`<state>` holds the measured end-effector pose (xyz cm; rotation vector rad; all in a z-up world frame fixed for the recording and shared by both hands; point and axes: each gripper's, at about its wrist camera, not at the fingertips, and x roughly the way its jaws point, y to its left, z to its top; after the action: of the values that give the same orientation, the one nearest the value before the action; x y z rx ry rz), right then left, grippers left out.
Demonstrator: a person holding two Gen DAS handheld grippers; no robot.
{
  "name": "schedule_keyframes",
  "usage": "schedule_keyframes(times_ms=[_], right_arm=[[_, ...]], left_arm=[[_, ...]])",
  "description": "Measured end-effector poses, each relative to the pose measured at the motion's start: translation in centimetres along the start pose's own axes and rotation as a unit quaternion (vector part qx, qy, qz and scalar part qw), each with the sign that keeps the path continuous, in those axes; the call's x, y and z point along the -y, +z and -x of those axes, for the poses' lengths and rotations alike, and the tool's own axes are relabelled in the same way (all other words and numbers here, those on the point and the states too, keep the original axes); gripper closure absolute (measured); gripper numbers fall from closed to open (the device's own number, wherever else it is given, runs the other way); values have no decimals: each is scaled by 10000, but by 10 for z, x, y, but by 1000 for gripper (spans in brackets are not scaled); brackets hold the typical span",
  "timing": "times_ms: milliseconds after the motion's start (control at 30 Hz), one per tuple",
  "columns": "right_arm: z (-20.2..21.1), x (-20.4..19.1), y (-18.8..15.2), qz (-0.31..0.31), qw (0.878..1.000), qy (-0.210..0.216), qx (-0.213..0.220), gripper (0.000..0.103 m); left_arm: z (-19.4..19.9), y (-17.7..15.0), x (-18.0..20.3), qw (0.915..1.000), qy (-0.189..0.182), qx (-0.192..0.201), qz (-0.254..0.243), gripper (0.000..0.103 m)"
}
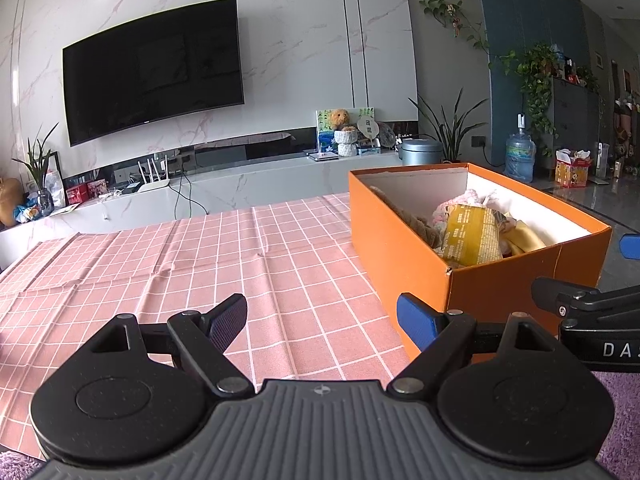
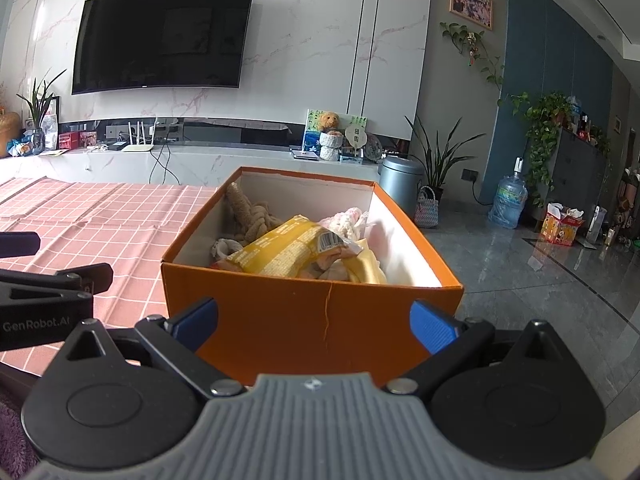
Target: Organize soft objects
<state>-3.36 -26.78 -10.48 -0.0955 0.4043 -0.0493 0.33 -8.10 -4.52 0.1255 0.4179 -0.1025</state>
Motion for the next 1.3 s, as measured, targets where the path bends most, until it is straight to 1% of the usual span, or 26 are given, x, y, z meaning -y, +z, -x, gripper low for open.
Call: schedule_keyframes(times_ms=[1300], right_arm=[[-8,-1,-3,18,9999,12,-117,3]], left_arm=[[-1,-2,-1,10000,15,-84,41,4]])
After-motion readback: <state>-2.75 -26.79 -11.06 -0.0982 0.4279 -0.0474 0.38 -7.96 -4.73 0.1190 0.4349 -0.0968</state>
